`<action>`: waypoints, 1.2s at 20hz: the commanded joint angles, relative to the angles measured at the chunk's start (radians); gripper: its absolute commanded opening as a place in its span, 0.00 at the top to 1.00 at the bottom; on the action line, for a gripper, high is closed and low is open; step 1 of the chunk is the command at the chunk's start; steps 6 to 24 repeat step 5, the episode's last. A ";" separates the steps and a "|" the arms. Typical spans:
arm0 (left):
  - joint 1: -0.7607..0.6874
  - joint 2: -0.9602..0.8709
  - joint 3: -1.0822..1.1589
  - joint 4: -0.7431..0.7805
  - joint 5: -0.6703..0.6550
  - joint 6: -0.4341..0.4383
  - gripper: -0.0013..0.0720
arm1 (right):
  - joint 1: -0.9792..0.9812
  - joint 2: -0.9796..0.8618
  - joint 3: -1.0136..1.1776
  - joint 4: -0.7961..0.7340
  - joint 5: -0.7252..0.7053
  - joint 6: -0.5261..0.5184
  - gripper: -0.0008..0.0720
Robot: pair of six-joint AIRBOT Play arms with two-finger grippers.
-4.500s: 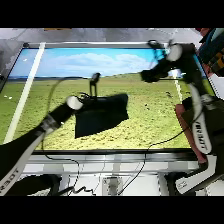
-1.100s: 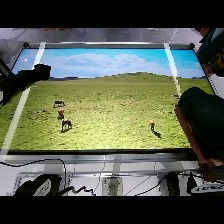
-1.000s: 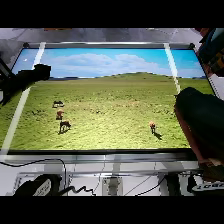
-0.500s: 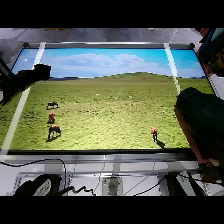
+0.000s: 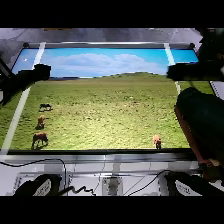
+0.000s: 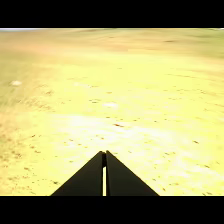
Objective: Fold the clothes and pants, and hang the long-sleeved shirts on hangers.
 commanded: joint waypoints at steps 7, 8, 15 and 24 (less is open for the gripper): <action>0.001 0.001 0.001 0.000 0.000 0.000 0.03 | 0.223 -0.173 0.000 -0.072 -0.050 -0.039 0.95; 0.001 0.001 0.001 0.000 0.000 0.000 0.03 | 0.223 -0.173 0.000 -0.072 -0.050 -0.039 0.95; 0.001 0.001 0.001 0.000 0.000 0.000 0.03 | 0.223 -0.173 0.000 -0.072 -0.050 -0.039 0.95; 0.001 0.001 0.001 0.000 0.000 0.000 0.03 | 0.223 -0.173 0.000 -0.072 -0.050 -0.039 0.95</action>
